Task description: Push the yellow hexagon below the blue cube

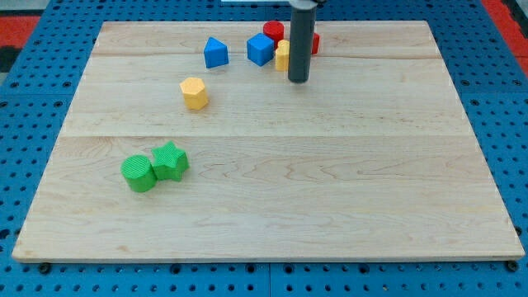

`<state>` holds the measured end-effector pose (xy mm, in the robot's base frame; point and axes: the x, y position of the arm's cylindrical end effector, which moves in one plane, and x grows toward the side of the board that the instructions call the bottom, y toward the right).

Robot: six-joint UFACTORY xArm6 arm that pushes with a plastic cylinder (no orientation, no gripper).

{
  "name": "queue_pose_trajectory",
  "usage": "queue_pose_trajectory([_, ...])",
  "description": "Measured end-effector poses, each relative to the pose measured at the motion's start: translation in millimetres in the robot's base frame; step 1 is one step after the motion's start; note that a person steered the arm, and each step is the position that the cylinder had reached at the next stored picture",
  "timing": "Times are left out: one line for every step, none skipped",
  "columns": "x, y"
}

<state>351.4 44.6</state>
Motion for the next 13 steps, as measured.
queue_pose_trajectory([54,-42])
queue_pose_trajectory([97,-76])
queue_pose_trajectory([90,-167])
queue_pose_trajectory([67,-195])
queue_pose_trajectory([64,-196])
queue_pose_trajectory([61,-185])
queue_pose_trajectory([54,-213])
queue_pose_trajectory([39,-182])
queue_pose_trajectory([10,-142])
queue_pose_trajectory([-6,-104])
queue_pose_trajectory([-13,-71])
queue_pose_trajectory([-5,-75])
queue_pose_trajectory([-7,-116])
